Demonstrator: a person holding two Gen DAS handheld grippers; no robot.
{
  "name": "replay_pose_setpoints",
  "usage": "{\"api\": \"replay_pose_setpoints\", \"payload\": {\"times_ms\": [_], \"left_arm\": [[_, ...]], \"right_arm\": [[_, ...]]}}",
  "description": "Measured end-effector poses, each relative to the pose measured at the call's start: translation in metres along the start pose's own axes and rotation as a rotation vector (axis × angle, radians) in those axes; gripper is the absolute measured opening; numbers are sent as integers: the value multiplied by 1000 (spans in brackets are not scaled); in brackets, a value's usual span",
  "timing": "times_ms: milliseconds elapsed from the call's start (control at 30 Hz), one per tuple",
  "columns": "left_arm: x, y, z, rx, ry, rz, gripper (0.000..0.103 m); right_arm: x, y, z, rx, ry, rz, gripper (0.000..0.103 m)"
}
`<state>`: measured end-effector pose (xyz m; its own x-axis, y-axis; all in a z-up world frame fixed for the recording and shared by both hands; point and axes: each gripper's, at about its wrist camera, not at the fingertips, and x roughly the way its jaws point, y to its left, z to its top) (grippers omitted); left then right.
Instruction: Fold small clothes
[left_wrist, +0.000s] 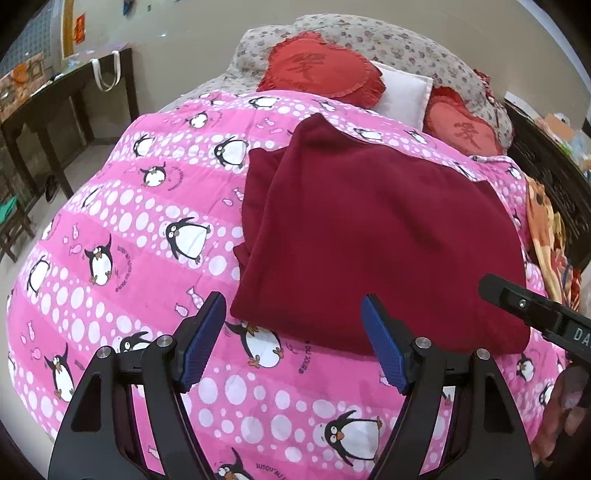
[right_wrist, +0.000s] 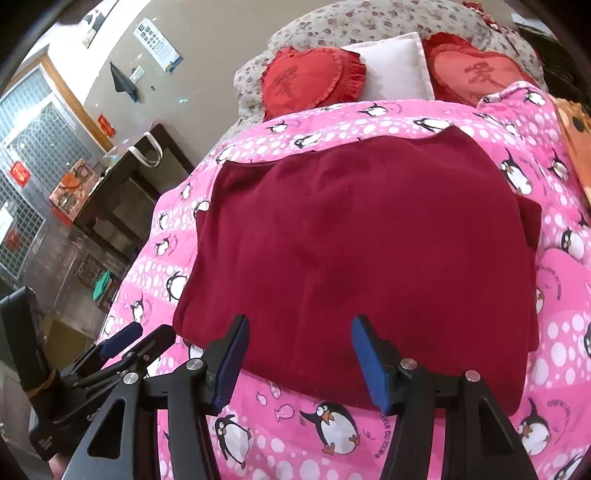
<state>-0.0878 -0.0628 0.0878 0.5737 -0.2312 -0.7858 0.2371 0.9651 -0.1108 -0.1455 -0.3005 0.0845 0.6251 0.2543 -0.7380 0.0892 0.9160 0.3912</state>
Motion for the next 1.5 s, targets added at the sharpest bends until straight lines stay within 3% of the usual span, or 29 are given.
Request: {"api": "replay_pose_setpoints", "payload": {"times_ms": [200, 333, 467, 600, 733, 1033, 1200, 1367, 1500], "left_arm": [[10, 5, 8, -29, 11, 7, 76], [21, 0, 15, 13, 30, 10, 76], [31, -3, 25, 70, 38, 4, 76], [39, 0, 33, 89, 27, -26, 76], [54, 10, 38, 47, 40, -75, 76], [80, 46, 34, -70, 84, -110, 76], [90, 66, 35, -110, 92, -131, 76], [97, 77, 34, -159, 103, -189, 76], [98, 81, 34, -159, 94, -217, 76]], "right_arm": [[-2, -1, 10, -52, -19, -44, 56], [-5, -9, 13, -45, -55, -86, 57], [-4, -19, 7, -11, -103, -153, 69], [5, -24, 7, 21, -97, -162, 69], [20, -19, 15, 41, -58, -139, 69], [75, 46, 66, -66, 27, -53, 69], [130, 86, 100, -102, 89, -31, 69], [183, 116, 121, -113, 198, -48, 70], [203, 142, 127, -188, 205, -114, 82]]}}
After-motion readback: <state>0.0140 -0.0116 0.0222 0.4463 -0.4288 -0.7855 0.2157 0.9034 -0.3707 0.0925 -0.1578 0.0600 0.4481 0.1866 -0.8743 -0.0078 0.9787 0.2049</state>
